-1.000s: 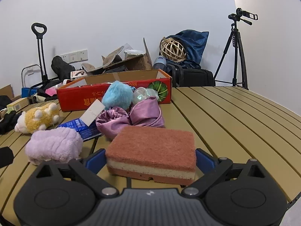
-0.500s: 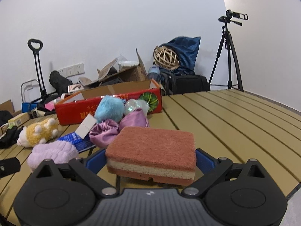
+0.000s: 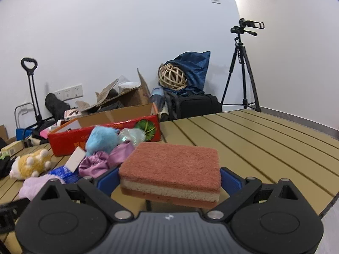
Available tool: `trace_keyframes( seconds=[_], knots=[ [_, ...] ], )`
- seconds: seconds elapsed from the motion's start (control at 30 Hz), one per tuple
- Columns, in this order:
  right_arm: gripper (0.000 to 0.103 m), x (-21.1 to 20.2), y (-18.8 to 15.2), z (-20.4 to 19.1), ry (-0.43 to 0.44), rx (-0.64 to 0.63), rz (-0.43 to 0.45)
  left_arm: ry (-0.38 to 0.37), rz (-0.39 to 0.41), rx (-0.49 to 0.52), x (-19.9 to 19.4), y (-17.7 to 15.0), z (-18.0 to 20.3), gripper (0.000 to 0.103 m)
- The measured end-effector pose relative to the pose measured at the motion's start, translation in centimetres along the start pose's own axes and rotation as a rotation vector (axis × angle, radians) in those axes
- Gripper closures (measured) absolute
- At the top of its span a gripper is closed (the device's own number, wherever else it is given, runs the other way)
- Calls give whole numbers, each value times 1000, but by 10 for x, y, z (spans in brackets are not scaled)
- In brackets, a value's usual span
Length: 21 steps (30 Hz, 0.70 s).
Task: Collect trash
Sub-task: 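Grasp the lavender towel with the left tool while the right tool holds the sponge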
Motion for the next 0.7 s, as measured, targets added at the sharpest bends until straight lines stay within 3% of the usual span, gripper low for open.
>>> trace_keyframes(
  seconds=[0.33,0.57,0.7],
  knots=[
    [4,-2,11,34,-23,42,16,45,27,59,18,14,29,0],
    [4,2,13,53,-27,91,3,109,-24,125,38,14,42,0],
    [4,2,13,58,-12,123,-8,122,-72,112,51,10,42,0]
  ],
)
Point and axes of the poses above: each gripper's, at about its wrist camera, not at the fingertips, and x roughly the way its jaws point, z to its right, y to its top, the point moved 10 cm from there along x, roughly the way its jaws point, and after that the axes turned 2 degrees about -z, right-handed, at the moved point
